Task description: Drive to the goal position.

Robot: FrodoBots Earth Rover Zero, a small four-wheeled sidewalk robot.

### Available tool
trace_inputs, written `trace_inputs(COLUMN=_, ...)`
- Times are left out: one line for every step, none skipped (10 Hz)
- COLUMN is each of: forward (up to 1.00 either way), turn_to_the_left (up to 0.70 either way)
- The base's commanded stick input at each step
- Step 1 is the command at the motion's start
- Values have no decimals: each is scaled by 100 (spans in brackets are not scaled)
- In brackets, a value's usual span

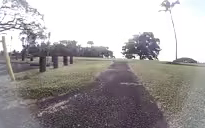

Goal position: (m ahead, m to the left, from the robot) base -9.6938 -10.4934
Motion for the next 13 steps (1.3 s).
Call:
trace_inputs(forward=0, turn_to_the_left=0)
trace_inputs(forward=0, turn_to_the_left=0)
trace_inputs(forward=0, turn_to_the_left=0)
trace_inputs(forward=0, turn_to_the_left=0)
trace_inputs(forward=41, turn_to_the_left=0)
trace_inputs(forward=70, turn_to_the_left=0)
trace_inputs(forward=70, turn_to_the_left=0)
trace_inputs(forward=70, turn_to_the_left=0)
trace_inputs(forward=67, turn_to_the_left=0)
trace_inputs(forward=14, turn_to_the_left=0)
trace_inputs(forward=44, turn_to_the_left=0)
trace_inputs(forward=70, turn_to_the_left=0)
trace_inputs(forward=70, turn_to_the_left=0)
